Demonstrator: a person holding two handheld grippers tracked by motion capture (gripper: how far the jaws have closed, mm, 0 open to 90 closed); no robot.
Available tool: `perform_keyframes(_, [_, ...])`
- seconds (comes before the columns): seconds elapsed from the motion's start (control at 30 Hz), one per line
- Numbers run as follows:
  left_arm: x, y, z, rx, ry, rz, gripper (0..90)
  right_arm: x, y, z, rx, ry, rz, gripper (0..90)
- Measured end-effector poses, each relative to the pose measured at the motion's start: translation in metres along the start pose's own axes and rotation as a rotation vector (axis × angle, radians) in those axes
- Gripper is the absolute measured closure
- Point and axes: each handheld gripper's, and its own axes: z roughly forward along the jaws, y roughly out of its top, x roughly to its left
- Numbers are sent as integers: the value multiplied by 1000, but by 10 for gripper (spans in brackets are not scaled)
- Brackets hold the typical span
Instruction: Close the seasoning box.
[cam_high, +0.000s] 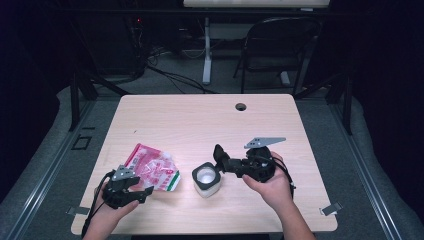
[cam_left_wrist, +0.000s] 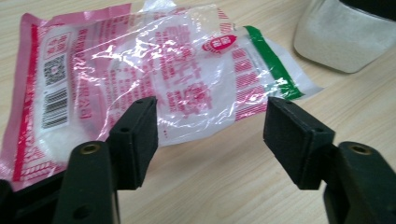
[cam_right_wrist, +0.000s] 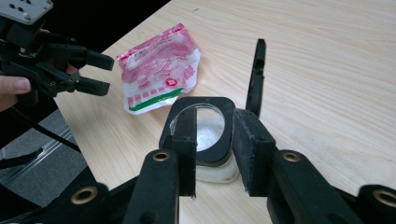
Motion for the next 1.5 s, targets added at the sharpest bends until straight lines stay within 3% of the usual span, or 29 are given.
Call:
perform_keyframes(0.37, [11, 0, -5, -34, 7, -49, 427, -12, -2, -8, -36, -61, 34, 787])
perform_keyframes(0.7, [10, -1, -3, -35, 10, -45, 435, -30, -4, -3, -46, -122, 79, 836])
perform_keyframes(0.87, [9, 1, -5, -54, -8, -47, 451, -37, -7, 5, -50, -150, 103, 864])
perform_keyframes(1.5, [-2, 5, 2, -48, -18, 7, 478, -40, -9, 15, -58, -135, 130, 858])
